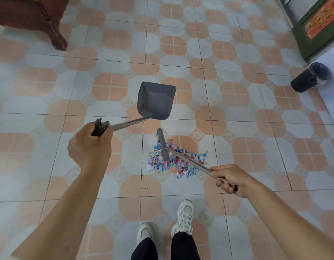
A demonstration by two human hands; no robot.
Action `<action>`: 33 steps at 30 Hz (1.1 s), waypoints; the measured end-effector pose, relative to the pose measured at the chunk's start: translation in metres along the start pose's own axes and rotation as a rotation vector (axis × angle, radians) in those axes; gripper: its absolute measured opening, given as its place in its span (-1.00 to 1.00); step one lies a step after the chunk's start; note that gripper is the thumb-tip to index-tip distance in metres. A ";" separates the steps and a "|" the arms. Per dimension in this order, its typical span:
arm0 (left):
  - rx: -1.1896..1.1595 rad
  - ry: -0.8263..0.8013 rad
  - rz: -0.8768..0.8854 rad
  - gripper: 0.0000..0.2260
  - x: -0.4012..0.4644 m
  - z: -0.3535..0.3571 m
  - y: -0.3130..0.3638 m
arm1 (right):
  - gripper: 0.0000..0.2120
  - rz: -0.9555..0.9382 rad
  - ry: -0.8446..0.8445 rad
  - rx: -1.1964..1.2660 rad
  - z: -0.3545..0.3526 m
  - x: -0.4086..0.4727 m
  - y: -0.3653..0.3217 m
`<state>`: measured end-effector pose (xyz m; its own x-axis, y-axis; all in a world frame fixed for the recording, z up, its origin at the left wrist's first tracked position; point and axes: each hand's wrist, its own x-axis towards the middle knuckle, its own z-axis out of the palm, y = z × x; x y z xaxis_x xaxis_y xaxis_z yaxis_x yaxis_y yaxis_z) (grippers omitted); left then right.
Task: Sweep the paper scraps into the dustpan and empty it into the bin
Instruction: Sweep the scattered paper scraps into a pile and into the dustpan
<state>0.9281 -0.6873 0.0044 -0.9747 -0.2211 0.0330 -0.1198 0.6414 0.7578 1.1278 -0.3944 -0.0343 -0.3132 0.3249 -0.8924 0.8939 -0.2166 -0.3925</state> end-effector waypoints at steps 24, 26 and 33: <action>0.017 0.013 -0.044 -0.81 -0.011 -0.020 -0.034 | -0.90 0.234 -0.040 0.117 0.028 0.067 -0.012; 0.018 0.002 -0.052 -0.82 -0.012 -0.017 -0.033 | -0.89 0.227 -0.024 0.136 0.010 0.063 -0.010; -0.011 0.009 -0.065 -0.77 -0.018 -0.008 -0.022 | -0.93 0.199 -0.076 0.213 -0.027 0.033 -0.002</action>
<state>0.9495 -0.7034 -0.0078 -0.9631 -0.2691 -0.0106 -0.1809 0.6171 0.7658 1.1244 -0.3579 -0.0572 -0.1689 0.1892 -0.9673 0.8552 -0.4597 -0.2393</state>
